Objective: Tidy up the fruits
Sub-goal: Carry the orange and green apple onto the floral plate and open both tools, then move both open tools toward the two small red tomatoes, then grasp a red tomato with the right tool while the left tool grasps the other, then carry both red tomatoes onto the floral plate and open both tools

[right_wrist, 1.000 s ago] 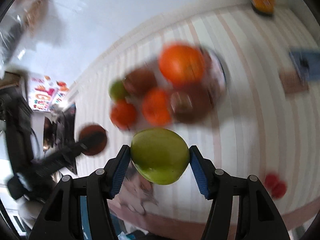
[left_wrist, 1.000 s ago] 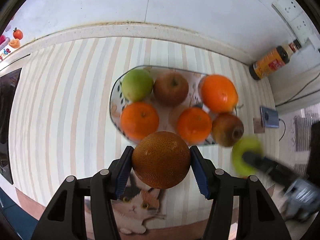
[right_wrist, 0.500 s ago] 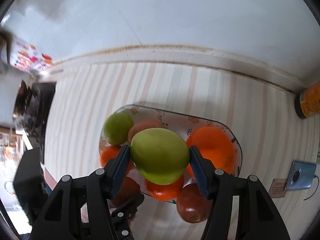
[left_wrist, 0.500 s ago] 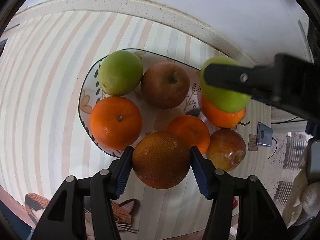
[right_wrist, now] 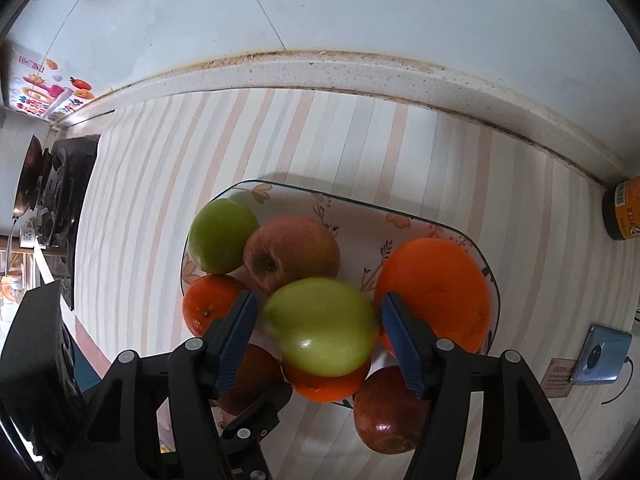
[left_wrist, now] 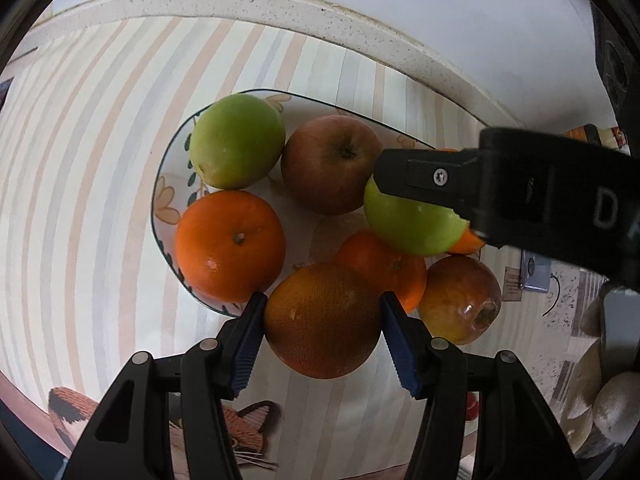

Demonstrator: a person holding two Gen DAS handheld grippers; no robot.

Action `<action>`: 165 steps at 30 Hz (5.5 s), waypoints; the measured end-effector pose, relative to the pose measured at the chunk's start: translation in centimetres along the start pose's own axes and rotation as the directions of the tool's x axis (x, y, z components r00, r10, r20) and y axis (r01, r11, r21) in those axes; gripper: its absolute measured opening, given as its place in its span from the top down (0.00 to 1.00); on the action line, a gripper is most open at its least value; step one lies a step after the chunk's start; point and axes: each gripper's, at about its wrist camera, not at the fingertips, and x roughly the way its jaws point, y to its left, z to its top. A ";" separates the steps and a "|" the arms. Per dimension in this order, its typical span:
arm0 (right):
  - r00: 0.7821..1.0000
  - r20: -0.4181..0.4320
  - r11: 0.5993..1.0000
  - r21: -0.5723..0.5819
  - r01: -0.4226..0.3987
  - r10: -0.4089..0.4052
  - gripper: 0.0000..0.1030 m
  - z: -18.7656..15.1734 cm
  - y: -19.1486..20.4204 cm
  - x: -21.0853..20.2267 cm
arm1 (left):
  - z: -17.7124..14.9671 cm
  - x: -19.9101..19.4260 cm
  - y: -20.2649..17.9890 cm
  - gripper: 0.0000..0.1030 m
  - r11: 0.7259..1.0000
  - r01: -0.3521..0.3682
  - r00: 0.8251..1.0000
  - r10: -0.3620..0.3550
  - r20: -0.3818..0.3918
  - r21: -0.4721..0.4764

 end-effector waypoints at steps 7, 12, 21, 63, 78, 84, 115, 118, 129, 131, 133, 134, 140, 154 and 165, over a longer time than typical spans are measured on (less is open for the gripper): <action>0.998 0.017 0.996 0.063 -0.059 0.058 0.28 0.2 -1.0 -0.4 | 1.1 -2.3 -0.3 0.47 1.000 0.010 0.999 -0.011 0.047 0.017; 0.995 0.043 0.989 0.115 -0.094 0.090 0.20 0.2 -1.8 -1.2 | 3.3 -2.0 0.0 0.47 1.000 0.010 0.999 -0.010 0.032 0.012; 0.992 0.068 0.982 0.151 -0.115 0.106 0.14 -0.1 -2.3 -1.9 | 3.8 -0.9 0.7 0.46 1.000 0.014 0.999 -0.014 0.037 0.007; 0.871 0.418 0.956 0.245 0.164 -0.257 0.06 -21.0 1.1 -14.7 | -9.6 -14.9 -0.2 0.16 0.955 -0.255 0.921 0.193 0.338 0.151; 0.812 0.526 0.962 0.228 0.152 -0.253 0.06 -29.3 6.8 -22.9 | -16.9 -23.6 -1.4 0.16 0.945 -0.255 0.885 0.144 0.443 0.203; 0.799 0.544 0.961 0.235 0.146 -0.255 0.06 -31.1 7.9 -24.0 | -18.5 -25.3 -1.7 0.16 0.937 -0.273 0.866 0.140 0.480 0.219; 0.933 0.346 0.884 0.461 -0.078 -0.098 0.54 -34.4 -13.1 -10.0 | -15.0 -9.7 -12.0 0.00 0.873 -0.308 0.940 0.218 0.263 0.378; 0.950 0.302 0.874 0.478 -0.083 -0.075 0.59 -34.2 -14.9 -6.7 | -14.2 -6.2 -13.8 0.00 0.853 -0.314 0.946 0.243 0.214 0.416; 0.965 0.260 0.891 0.446 -0.088 -0.035 0.69 -32.7 -17.6 -0.8 | -12.6 3.5 -16.3 0.00 0.846 -0.269 0.955 0.297 0.012 0.461; 0.960 0.275 0.894 0.440 -0.085 -0.045 0.69 -32.8 -17.7 -1.2 | -12.6 4.2 -16.9 0.00 0.842 -0.260 0.956 0.294 0.002 0.472; 0.958 0.282 0.890 0.447 -0.088 -0.047 0.69 -32.9 -18.1 -1.7 | -12.7 4.9 -17.5 0.00 0.839 -0.244 0.958 0.286 -0.012 0.486; 0.956 0.290 0.884 0.459 -0.093 -0.050 0.69 -33.2 -18.5 -2.2 | -12.9 5.4 -18.0 0.00 0.838 -0.233 0.959 0.283 -0.028 0.493; 0.948 0.308 0.852 0.514 -0.099 -0.075 0.69 -35.2 -20.6 -4.1 | -13.9 8.5 -20.2 0.00 0.824 -0.162 0.960 0.260 -0.108 0.542; 0.949 0.295 0.819 0.568 -0.080 -0.112 0.69 -36.9 -22.1 -4.3 | -17.8 11.5 -23.6 0.67 0.749 -0.096 0.960 0.243 -0.137 0.655; 0.942 0.308 0.817 0.572 -0.074 -0.130 0.69 -37.2 -21.9 -5.0 | -18.4 11.3 -23.6 0.77 0.753 -0.091 0.967 0.224 -0.124 0.651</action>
